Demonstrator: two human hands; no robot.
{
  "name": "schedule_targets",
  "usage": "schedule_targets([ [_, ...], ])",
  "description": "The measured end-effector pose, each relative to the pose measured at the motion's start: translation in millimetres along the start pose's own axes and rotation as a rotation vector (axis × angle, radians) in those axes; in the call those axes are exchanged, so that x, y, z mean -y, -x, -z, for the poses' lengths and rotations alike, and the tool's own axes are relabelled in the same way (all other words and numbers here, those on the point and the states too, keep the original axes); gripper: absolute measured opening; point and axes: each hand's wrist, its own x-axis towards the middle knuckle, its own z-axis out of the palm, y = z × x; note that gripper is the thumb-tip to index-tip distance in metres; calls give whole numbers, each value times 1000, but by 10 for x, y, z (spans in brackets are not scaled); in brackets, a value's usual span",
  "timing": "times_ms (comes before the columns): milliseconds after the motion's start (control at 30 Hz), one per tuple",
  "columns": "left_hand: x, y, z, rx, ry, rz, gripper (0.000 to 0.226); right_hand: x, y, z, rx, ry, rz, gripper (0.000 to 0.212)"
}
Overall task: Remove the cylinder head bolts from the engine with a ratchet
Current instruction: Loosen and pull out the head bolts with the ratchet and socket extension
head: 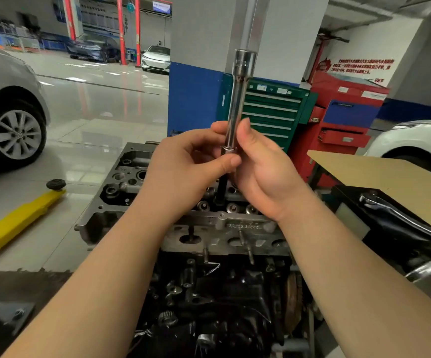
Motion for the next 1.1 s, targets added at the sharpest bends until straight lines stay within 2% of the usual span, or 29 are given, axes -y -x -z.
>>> schedule_targets([
  [100, 48, 12, 10, 61, 87, 56, 24, -80, 52, 99, 72, -87, -30, 29],
  [233, 71, 14, 69, 121, 199, 95, 28, -132, 70, 77, 37, -60, -1, 20],
  [367, 77, 13, 54, 181, 104, 26, 34, -151, 80, 61, -46, 20, 38, 13],
  [467, 98, -7, 28, 100, 36, 7, 38, -145, 94, 59, -29, 25, 54, 19],
  [567, 112, -16, 44, 36, 83, 51, 49, -120, 108, 56, 25, -22, 24, 25],
  [767, 76, 1, 65, 163, 231, 90, 20, -112, 124, 58, -27, 13, 19, 21],
  [900, 96, -9, 50, 178, 161, 36, 30, -111, 109, 61, -4, -15, 4, 25],
  [1000, 109, -23, 61, 118, 174, 90, 44, -99, 117, 57, 6, -42, -12, 29],
  [1100, 96, -32, 71, 171, 219, 122, 32, -86, 143, 50, -9, -34, -12, 27],
])
